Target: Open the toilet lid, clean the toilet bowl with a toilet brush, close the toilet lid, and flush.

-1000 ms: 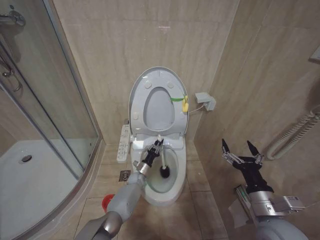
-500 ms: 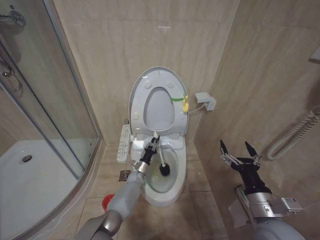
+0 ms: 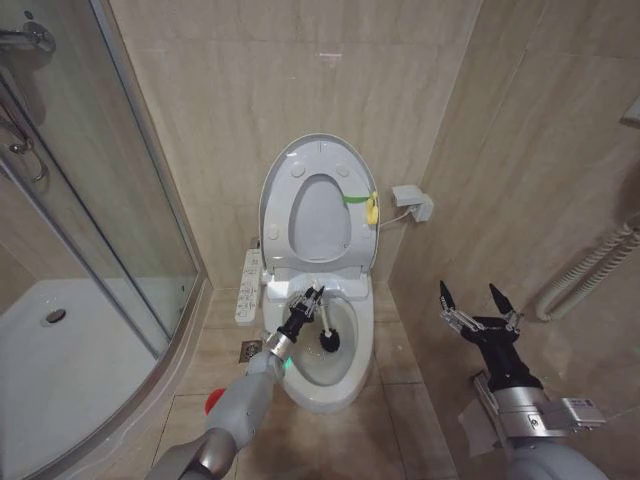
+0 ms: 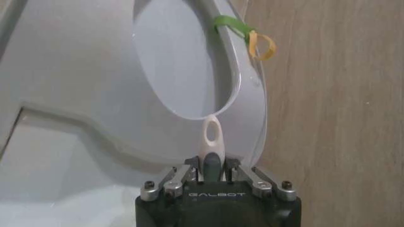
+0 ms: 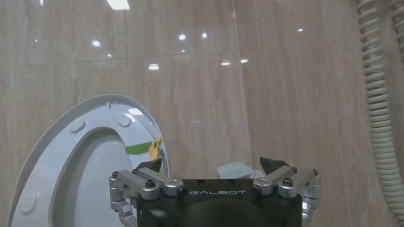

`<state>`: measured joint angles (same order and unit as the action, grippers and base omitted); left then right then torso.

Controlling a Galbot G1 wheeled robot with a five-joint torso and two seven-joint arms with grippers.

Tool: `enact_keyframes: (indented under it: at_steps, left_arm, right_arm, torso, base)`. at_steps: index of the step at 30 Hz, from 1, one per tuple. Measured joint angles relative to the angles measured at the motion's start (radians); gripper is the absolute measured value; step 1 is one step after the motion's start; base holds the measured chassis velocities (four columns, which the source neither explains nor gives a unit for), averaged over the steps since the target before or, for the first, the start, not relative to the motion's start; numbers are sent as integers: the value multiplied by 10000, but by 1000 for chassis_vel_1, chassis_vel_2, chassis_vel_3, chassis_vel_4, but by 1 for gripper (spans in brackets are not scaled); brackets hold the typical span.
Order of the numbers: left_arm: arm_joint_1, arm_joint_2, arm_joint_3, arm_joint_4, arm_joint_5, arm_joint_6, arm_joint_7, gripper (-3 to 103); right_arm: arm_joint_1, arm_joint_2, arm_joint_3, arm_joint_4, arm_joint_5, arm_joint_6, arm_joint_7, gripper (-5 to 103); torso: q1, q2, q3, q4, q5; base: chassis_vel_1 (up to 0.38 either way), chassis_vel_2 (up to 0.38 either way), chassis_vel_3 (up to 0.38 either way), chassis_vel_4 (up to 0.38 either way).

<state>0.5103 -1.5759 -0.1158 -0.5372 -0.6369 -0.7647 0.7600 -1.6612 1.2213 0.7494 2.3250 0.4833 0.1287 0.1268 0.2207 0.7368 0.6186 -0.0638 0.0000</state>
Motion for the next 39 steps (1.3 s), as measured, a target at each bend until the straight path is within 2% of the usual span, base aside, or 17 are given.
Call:
enact_keyframes:
  at_steps: [9, 14, 18, 22, 29, 34, 39]
  left_arm:
    - [-393, -320, 132, -47, -987, -1, -138, 26]
    - [96, -171, 155, 110, -1144, 258, -38, 26]
    - [359, 17, 112, 29, -1210, 276, 70, 26]
    - [271, 53, 114, -170, -1343, 296, 73, 26]
    - [-275, -241, 152, -240, -1597, 328, 33, 26]
    - [-87, -234, 243, 115, -1631, 472, 71, 26]
    - [362, 30, 216, -90, -1615, 501, 212, 26]
  right_arm:
    - [-101, -12, 122, 77, 12, 2, 7, 100]
    - [-87, 2, 158, 56, 32, 14, 6, 100]
    - [-34, 15, 97, 10, 32, 28, -5, 100]
    - [-22, 19, 22, 2, 27, 30, -5, 100]
    - [-27, 1, 25, -18, 23, 30, 3, 100]
    - [-24, 19, 13, -66, 22, 36, 0, 100]
    - [-49, 66, -30, -97, 0, 87, -30, 100]
  torso:
    - [0, 0, 1, -6, 1]
    - [0, 0, 1, 6, 2]
    - [-3, 4, -4, 7, 4]
    - [1, 0, 2, -3, -5]
    - [2, 0, 2, -7, 0]
    - [1, 0, 1, 1, 1]
    - [-2, 1, -2, 5, 0]
  base:
    - [0, 0, 0, 0]
    - [0, 0, 0, 0]
    - [0, 0, 0, 0]
    - [0, 0, 0, 0]
    - [0, 0, 0, 0]
    - [0, 0, 0, 0]
    - [0, 0, 0, 0]
